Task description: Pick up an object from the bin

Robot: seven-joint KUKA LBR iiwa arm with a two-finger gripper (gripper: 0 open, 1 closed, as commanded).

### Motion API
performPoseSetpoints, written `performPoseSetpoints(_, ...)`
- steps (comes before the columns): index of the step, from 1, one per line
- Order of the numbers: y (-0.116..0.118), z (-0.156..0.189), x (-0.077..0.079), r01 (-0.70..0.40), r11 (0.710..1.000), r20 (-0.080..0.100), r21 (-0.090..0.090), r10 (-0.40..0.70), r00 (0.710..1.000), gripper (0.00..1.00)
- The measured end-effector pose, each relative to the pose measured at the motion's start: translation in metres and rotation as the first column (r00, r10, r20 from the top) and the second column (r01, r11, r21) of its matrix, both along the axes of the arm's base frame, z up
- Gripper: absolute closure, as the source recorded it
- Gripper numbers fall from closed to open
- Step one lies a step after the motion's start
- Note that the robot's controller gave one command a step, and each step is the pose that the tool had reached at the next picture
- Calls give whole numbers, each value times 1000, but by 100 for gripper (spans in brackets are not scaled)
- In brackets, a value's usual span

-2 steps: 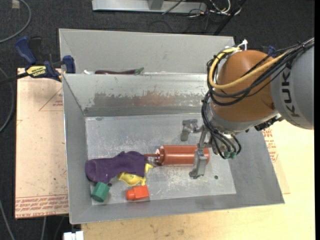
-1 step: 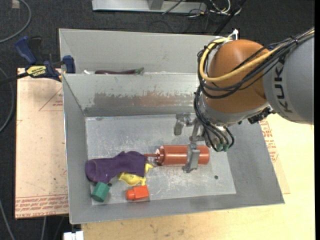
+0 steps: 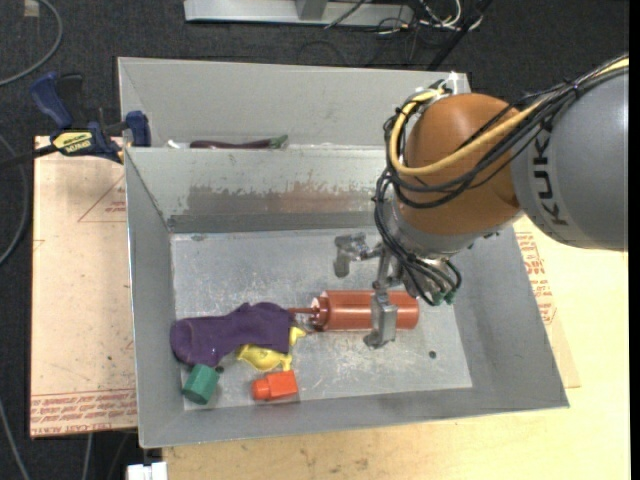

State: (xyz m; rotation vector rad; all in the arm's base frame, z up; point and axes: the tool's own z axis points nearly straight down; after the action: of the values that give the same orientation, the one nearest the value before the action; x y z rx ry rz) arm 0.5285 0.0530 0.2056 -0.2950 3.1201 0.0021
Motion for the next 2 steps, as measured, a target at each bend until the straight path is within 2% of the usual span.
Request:
performPoseSetpoints(1,0,-12,-1,18,1000,-3,-1,-18,1000,0)
performPoseSetpoints(2,0,-31,-8,263,965,-9,0,-263,965,0)
